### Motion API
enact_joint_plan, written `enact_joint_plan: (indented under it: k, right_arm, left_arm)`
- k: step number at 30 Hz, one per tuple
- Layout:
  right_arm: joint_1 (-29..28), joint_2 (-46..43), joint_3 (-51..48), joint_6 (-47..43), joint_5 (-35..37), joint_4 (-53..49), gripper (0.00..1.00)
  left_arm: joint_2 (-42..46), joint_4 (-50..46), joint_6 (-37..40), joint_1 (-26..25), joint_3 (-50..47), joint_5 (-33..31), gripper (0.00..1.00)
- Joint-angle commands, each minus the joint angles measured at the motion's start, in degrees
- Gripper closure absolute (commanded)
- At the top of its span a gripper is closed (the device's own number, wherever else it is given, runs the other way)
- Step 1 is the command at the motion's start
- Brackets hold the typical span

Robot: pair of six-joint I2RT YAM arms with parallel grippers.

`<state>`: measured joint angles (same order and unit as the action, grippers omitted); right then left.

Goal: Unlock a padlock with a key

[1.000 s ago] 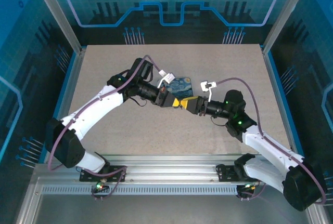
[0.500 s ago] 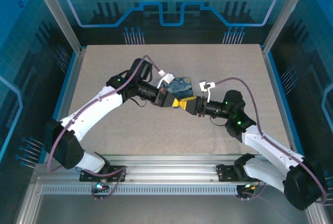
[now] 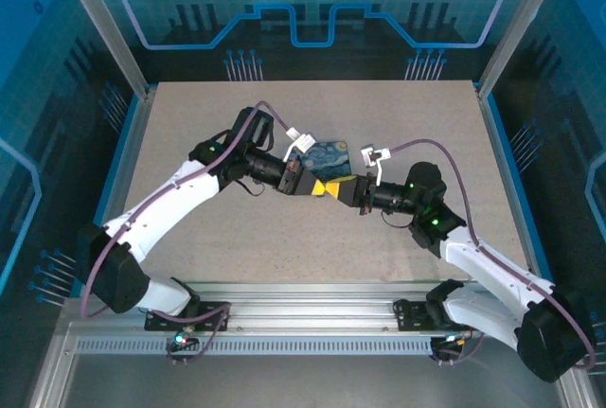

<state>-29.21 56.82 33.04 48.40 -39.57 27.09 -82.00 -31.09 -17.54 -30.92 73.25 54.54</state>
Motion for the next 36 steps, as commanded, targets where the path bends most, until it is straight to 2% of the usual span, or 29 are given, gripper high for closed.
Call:
enact_joint_plan:
  k: [1,5,12,18,24,27,33,36]
  right_arm:
    - [-0.75,-1.52,1.42,-2.24,-0.30,-0.97,1.00]
    - [-0.56,-2.84,1.41,-3.05,1.73,-3.39,1.00]
    - [0.34,-5.85,0.54,-2.74,7.03,-5.94,1.00]
    - [-0.06,-7.72,0.43,-0.07,14.37,-6.09,1.00]
    - [-3.43,-8.33,0.07,1.24,23.73,-3.74,1.00]
    - [-6.40,-7.39,-1.46,2.56,27.62,1.19,1.00]
    - [-10.31,-5.21,-2.71,3.29,32.10,6.37,1.00]
    - [-10.98,-4.27,-2.69,3.64,32.90,7.04,1.00]
  left_arm:
    - [1.57,1.30,-0.22,-0.38,-0.91,1.37,0.96]
    - [2.94,2.36,-0.77,-0.03,-1.75,0.24,0.70]
    - [6.76,11.67,-8.28,2.76,-6.66,-1.72,0.52]
    - [10.84,26.52,-19.39,3.14,-13.66,-10.00,0.40]
    - [12.19,39.55,-28.23,2.98,-18.49,-15.24,0.34]
    - [12.43,45.69,-30.94,1.74,-19.90,-16.48,0.35]
    - [11.54,49.13,-32.40,-0.70,-19.65,-18.51,0.35]
    - [10.81,51.73,-34.06,-1.07,-19.77,-18.13,0.41]
